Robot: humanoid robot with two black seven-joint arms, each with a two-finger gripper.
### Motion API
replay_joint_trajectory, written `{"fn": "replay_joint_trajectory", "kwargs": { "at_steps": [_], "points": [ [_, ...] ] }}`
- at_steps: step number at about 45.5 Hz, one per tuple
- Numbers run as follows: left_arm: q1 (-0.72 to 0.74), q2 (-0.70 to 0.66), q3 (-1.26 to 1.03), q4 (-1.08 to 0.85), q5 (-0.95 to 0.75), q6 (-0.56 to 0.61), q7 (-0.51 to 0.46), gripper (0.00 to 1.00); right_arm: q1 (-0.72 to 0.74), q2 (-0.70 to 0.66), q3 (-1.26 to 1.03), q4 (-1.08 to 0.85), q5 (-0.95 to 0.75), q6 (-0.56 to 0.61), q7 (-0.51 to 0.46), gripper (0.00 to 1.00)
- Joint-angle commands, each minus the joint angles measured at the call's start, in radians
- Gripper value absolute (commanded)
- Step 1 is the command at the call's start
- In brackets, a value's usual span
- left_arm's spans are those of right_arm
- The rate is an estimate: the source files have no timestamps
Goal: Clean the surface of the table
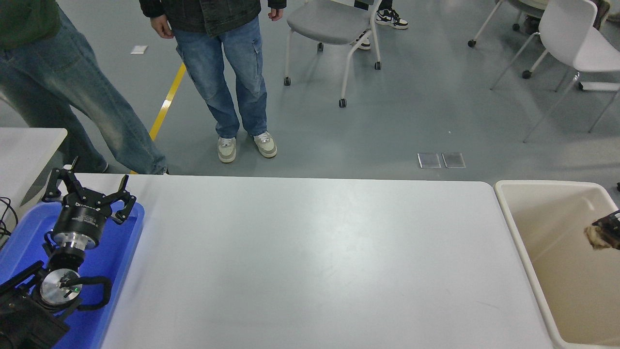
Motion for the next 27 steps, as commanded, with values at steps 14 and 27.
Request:
{"fn": "replay_joint_trajectory", "kwargs": {
  "at_steps": [14, 27],
  "points": [
    [0.001, 0.000, 0.000, 0.000, 0.000, 0.000, -0.002, 1.00, 0.015, 0.182, -0.075, -0.251, 0.071, -0.148, 0.005, 0.00],
    [0.001, 0.000, 0.000, 0.000, 0.000, 0.000, 0.000, 1.00, 0.041, 0.182, -0.101, -0.240, 0.153, -0.142, 0.031, 0.00]
  ]
}}
